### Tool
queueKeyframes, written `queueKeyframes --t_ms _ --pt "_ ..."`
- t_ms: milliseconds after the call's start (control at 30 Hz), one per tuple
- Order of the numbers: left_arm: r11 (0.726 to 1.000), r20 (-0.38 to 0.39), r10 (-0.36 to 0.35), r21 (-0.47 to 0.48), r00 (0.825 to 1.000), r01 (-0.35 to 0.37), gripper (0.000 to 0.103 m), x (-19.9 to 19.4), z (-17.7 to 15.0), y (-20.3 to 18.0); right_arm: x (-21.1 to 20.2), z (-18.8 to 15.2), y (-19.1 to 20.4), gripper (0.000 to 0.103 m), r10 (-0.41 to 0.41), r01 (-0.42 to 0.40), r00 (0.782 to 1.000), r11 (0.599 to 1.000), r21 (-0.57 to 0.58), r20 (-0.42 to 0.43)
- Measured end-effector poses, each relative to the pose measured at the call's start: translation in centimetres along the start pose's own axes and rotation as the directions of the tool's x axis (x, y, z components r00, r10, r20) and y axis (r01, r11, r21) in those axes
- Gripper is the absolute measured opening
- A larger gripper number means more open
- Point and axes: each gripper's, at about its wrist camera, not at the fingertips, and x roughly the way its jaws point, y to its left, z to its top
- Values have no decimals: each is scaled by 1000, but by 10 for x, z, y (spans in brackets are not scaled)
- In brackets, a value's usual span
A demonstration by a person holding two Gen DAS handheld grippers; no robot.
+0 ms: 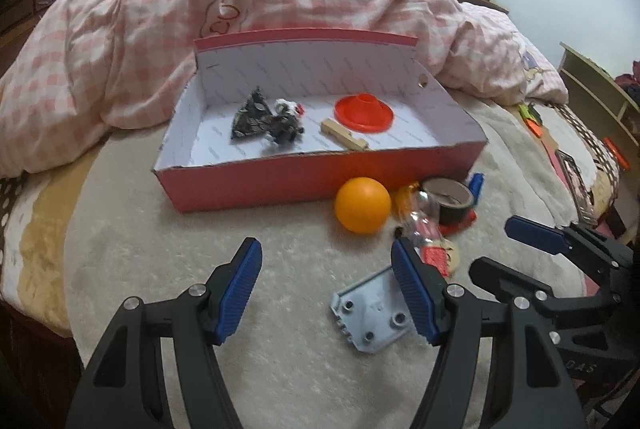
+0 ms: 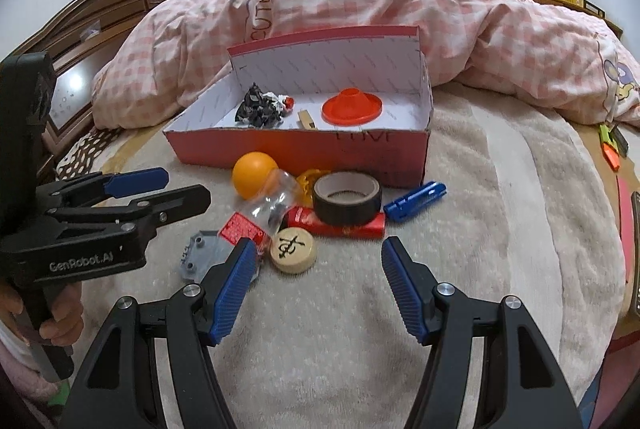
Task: Organize objects
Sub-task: 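Grasp the clear plastic bottle with the right gripper while the left grasps the orange ball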
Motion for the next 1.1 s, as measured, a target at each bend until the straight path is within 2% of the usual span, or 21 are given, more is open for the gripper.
queueKeyframes --t_ms 133,333,533,600,667,900,1100 --pt "999 5 39 22 999 -40 68 0 -3 1 -1 1 6 66 77 -76 997 997 26 -8" --pt "997 -30 61 -37 998 -62 68 3 -14 23 14 7 23 66 181 -178 982 982 66 -43" --pt "995 -41 62 -74 997 -65 68 5 -18 36 32 13 34 63 144 -141 987 989 50 -65" --pt "996 -41 59 -71 997 -62 68 5 -19 35 34 14 34 55 126 -123 990 991 47 -62" --pt "996 -43 55 -65 998 -58 68 6 -20 33 36 15 32 43 105 -102 993 993 51 -60" --pt "997 -52 44 -55 998 -47 68 9 -20 26 32 12 27 42 117 -115 992 993 41 -52" --pt "998 -19 25 -52 1000 -26 68 10 -7 17 11 11 20 42 110 -109 992 994 21 -57"
